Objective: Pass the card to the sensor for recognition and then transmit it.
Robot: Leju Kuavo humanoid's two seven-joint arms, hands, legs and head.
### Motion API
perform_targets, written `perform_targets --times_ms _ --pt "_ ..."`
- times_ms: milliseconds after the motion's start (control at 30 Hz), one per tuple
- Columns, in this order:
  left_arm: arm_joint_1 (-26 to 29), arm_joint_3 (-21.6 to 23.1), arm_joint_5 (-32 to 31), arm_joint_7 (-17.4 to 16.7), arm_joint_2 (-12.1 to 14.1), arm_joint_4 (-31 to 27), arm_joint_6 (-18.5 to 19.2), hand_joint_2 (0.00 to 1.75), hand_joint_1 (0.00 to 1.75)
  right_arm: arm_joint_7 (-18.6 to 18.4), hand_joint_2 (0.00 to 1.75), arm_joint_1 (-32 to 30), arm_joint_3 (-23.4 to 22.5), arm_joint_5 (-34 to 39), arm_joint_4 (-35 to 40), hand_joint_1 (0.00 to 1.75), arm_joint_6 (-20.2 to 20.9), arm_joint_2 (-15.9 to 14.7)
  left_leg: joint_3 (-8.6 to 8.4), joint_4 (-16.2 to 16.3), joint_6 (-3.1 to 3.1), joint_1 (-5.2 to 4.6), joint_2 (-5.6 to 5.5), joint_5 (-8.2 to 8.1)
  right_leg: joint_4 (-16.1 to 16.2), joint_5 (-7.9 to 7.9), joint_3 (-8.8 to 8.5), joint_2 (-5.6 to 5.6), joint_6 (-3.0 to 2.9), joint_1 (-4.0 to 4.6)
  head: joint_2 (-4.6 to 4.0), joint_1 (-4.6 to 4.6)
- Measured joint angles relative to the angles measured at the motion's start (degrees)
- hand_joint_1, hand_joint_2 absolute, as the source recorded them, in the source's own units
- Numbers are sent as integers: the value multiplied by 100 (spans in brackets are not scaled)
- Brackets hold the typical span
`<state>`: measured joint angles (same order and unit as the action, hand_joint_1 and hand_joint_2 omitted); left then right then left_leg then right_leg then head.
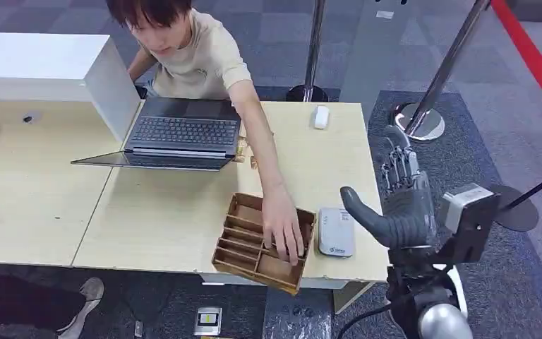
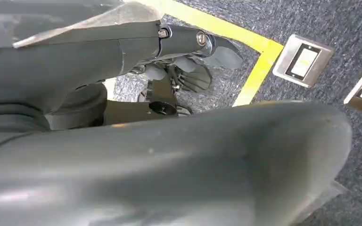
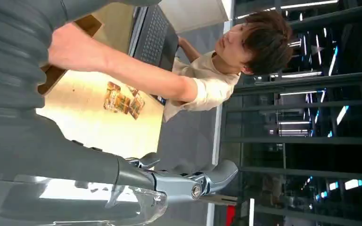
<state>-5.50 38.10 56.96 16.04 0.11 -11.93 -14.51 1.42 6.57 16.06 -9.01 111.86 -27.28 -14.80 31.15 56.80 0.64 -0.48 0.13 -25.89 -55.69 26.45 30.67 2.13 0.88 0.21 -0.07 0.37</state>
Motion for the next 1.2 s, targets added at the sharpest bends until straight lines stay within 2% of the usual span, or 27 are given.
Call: perform_targets --times_ms 300,533,733,800,833,933,1033,1200 --pt "5 -9 105 280 -33 0 -232 0 0 17 175 2 -92 61 70 0 59 -96 -1 0 0 0 0 0 0 0 -2 0 0 -1 0 0" --pt "7 -9 92 114 -31 2 -4 0 0 20 175 -43 -140 103 70 0 85 -109 -2 0 0 0 0 0 0 0 -2 0 0 0 0 0" --pt "5 -9 41 -68 -28 2 -40 0 0 98 175 -117 -146 122 70 0 44 -107 -2 0 0 0 0 0 0 0 -3 0 0 0 0 0" --pt "4 -9 13 -83 -26 2 -103 0 0 92 175 -145 -146 -72 70 0 7 -109 -2 0 0 0 0 0 0 0 -2 0 0 0 0 0" --pt "4 -7 11 -81 -26 2 -127 0 0 83 0 -149 -146 -190 70 0 -13 -116 -2 0 0 0 0 0 0 0 -2 0 0 0 0 0" --pt "4 -9 4 -74 -20 2 -170 0 0 22 0 -163 -146 -364 70 0 -26 -131 -2 0 0 0 0 0 0 0 -2 0 0 0 0 0" --pt "4 -7 -2 2 -22 2 -293 0 0 -350 0 -163 -144 -996 61 0 53 -201 -2 0 0 0 0 0 0 0 -3 0 0 0 0 0" --pt "1 -7 -74 22 -15 2 -308 0 0 -629 0 -164 -135 -1684 37 0 166 -301 -2 0 0 -1 0 0 0 0 -3 0 0 0 0 0"
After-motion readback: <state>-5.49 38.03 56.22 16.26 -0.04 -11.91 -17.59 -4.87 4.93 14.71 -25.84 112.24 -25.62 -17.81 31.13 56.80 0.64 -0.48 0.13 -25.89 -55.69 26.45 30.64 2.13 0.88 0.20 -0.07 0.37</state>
